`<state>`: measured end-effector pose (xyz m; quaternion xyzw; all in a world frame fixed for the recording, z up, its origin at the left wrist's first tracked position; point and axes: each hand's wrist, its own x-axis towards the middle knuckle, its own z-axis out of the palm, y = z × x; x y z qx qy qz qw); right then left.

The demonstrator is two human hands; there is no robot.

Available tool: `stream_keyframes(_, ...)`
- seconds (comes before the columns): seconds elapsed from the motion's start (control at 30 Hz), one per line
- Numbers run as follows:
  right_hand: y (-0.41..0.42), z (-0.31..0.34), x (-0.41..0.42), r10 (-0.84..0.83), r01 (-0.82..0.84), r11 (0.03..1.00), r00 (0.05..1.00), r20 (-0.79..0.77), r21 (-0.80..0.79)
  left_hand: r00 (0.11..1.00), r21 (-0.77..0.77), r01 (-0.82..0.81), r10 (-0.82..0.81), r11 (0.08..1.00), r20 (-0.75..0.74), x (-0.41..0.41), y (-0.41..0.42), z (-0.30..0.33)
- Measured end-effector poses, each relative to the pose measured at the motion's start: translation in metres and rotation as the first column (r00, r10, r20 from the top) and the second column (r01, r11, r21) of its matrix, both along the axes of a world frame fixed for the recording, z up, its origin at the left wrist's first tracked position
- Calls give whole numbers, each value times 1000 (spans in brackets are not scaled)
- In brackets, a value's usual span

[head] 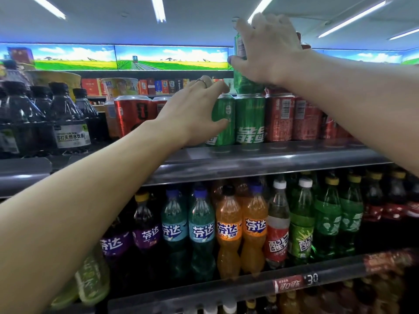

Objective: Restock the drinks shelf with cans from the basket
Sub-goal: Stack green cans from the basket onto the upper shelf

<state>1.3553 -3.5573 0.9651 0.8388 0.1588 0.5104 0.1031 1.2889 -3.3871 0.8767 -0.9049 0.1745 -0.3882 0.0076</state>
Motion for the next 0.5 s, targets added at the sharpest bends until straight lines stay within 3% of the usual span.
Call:
stream_keyframes(0.3, -2, -2, -4, 1, -1, 1000, 999, -49, 13, 1000, 10, 27, -26, 1000, -15, -4, -16, 5)
stream_keyframes(0.5, -2, -4, -11, 108, -107, 991, 994, -6, 77, 999, 0, -1, 1, 1000, 36, -18, -6, 10)
